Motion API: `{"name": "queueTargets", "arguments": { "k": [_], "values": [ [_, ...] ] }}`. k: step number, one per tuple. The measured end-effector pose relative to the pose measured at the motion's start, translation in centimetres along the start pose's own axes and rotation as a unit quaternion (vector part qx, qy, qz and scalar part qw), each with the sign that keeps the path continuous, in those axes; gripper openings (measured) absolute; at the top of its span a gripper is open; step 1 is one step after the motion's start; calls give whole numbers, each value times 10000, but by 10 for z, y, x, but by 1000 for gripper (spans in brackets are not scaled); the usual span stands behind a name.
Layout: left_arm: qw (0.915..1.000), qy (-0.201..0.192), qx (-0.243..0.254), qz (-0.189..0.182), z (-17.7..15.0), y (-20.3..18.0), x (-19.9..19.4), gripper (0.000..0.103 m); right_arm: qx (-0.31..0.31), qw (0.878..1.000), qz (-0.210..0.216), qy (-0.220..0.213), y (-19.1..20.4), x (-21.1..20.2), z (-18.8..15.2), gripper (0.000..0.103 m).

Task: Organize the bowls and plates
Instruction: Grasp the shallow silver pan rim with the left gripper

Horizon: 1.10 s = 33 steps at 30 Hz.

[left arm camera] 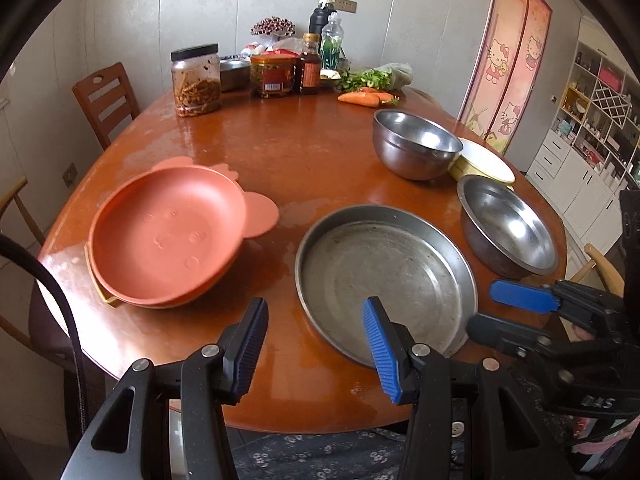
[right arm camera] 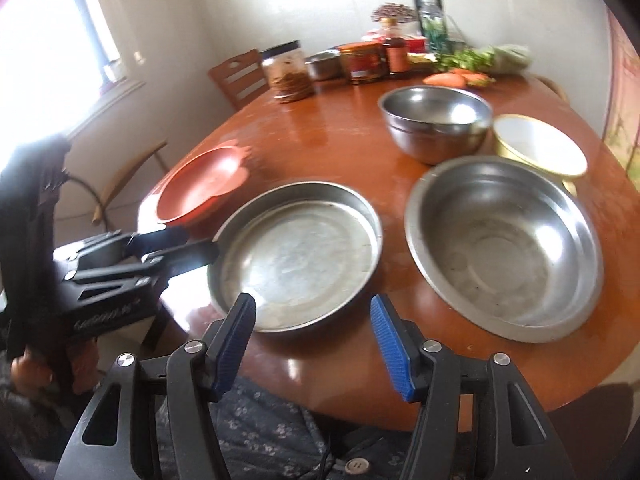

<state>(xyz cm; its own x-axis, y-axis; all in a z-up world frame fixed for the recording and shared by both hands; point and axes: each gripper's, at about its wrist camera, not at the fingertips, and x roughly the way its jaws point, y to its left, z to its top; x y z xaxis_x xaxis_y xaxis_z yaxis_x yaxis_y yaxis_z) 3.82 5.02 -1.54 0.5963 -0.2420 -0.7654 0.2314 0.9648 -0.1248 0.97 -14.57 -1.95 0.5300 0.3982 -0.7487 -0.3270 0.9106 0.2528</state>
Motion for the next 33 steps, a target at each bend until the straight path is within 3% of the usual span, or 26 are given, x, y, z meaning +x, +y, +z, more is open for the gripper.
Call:
{"name": "queueTargets", "arguments": {
  "k": [10,21,33],
  "values": [
    [9995,283,-102,92,-4,-9,26,49,-72,9993,-365,-62,-7,29,4,28],
    [9998,185,-62,98,-3,-14,28,49,-304,9981,-506,-179,-1,30,6,27],
    [9993,-222,-68,276,5,-10,-12,49,-461,9972,-379,-446,15,10,15,27]
  ]
}}
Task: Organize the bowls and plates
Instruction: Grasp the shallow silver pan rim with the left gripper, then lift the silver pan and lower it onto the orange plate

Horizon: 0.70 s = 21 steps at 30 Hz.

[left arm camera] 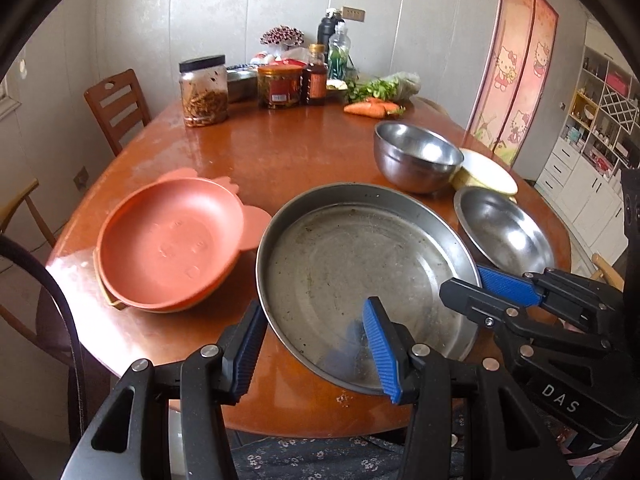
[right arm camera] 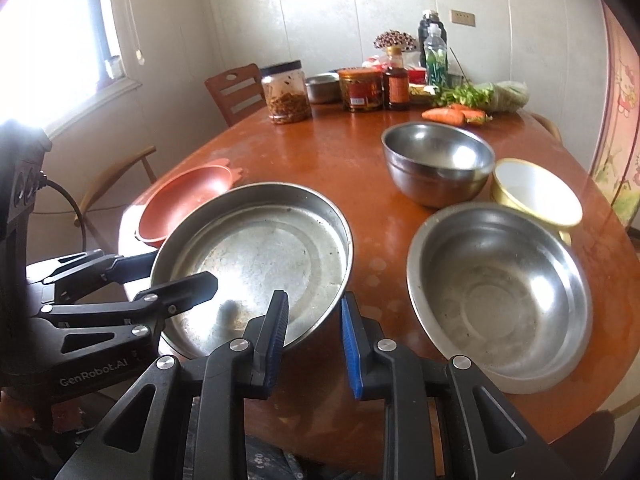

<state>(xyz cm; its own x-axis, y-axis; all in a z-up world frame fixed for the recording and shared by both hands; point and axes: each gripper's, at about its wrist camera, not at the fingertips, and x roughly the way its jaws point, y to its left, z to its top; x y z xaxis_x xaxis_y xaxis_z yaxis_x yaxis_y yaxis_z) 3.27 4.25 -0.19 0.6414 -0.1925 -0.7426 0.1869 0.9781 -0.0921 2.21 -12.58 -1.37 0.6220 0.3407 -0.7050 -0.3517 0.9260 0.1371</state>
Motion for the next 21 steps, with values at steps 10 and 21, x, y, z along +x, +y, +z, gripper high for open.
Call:
{"name": "queueTargets", "arguments": {
  "k": [10,21],
  "values": [
    [9989,-320,-253,252,10,28,-28,49,-277,9991,272,-180,27,-2,22,28],
    [9961,-609,-268,584,27,52,-50,49,-512,9968,492,-377,55,5,51,28]
  ]
}}
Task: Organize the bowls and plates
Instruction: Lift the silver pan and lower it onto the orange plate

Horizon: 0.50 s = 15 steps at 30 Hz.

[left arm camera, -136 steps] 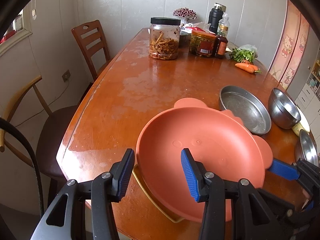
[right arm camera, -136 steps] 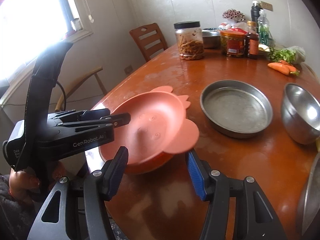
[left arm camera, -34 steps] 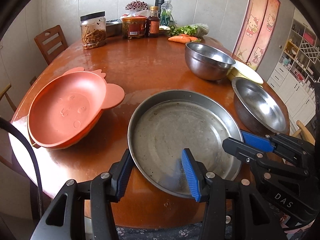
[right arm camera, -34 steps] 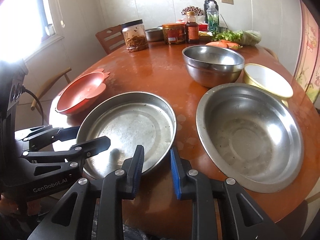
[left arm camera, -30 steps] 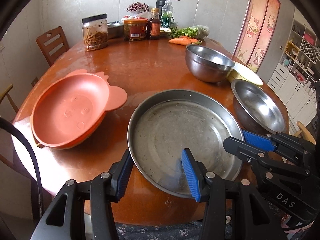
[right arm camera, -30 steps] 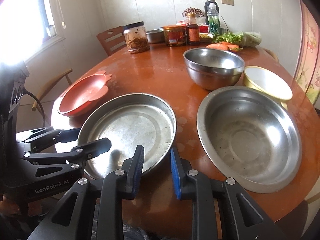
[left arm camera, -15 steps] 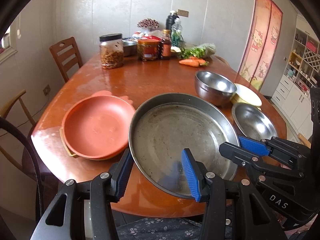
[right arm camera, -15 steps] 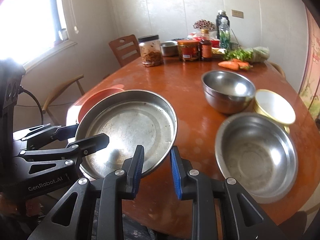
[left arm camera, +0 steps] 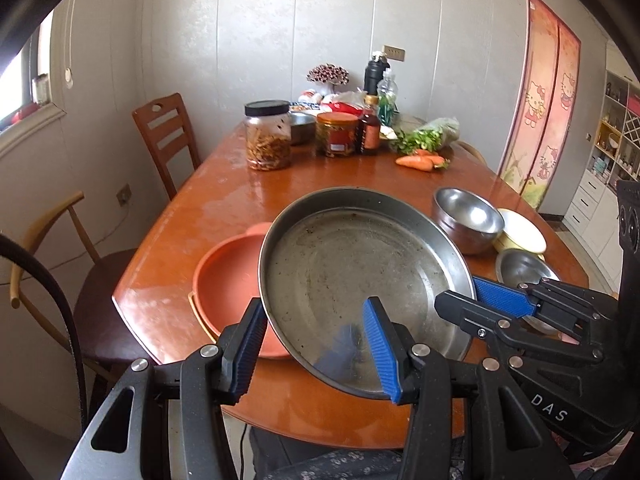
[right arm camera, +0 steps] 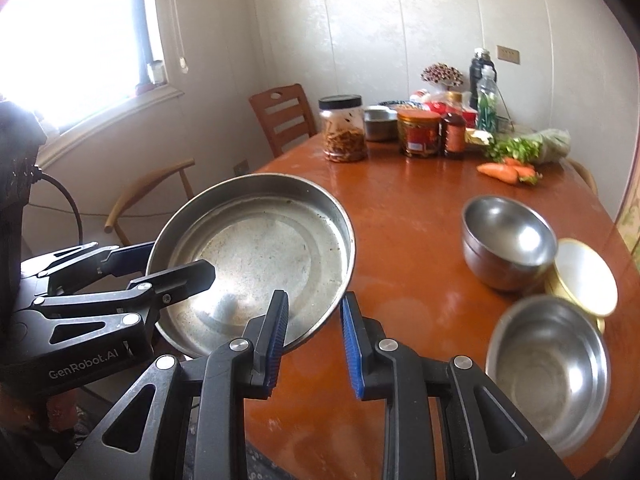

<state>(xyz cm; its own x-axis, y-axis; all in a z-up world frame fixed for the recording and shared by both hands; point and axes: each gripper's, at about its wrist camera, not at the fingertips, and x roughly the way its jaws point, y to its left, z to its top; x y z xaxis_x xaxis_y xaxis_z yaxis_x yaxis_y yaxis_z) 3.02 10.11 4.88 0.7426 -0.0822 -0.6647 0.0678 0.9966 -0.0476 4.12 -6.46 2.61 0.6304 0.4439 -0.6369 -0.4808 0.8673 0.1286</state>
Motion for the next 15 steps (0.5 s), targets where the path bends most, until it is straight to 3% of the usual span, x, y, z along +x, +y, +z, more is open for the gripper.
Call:
{"name": "queueTargets", "arguments": {
  "k": [15],
  "values": [
    [9996,-26,-104,256,23,36,15,49,-215,9994,199,-183,18,25,41,28]
  ]
}}
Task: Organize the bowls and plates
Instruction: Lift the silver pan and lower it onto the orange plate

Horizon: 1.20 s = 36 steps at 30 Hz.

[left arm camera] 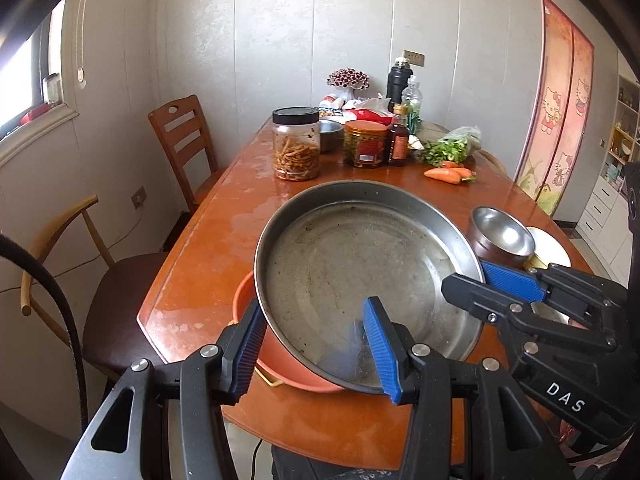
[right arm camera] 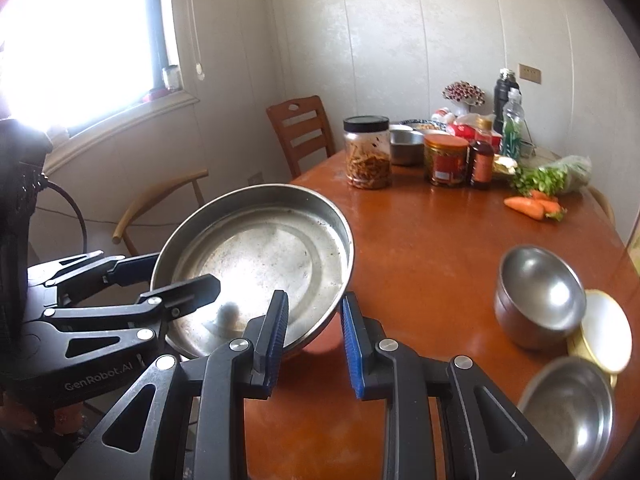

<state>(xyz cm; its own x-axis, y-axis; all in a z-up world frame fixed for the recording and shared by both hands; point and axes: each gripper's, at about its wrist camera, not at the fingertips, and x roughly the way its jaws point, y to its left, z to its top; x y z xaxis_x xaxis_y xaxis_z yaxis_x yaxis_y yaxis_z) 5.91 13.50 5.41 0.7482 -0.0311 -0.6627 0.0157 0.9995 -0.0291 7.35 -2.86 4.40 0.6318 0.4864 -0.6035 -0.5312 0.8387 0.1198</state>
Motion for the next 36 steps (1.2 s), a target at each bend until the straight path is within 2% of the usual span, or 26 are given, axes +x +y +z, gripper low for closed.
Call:
{"name": "queueTargets", "arguments": {
  "k": [6,20,36],
  "values": [
    [9999,84,-63,89,5,12,17,49,-7,10000,81,40,3,22,11,28],
    [9984,533,-183,109,-2,26,66,49,85,9989,144,448,-3,70,0,28],
    [9971,692,-267,160,-9,34,82,49,2,9970,222,744,-3,93,-12,29]
  ]
}}
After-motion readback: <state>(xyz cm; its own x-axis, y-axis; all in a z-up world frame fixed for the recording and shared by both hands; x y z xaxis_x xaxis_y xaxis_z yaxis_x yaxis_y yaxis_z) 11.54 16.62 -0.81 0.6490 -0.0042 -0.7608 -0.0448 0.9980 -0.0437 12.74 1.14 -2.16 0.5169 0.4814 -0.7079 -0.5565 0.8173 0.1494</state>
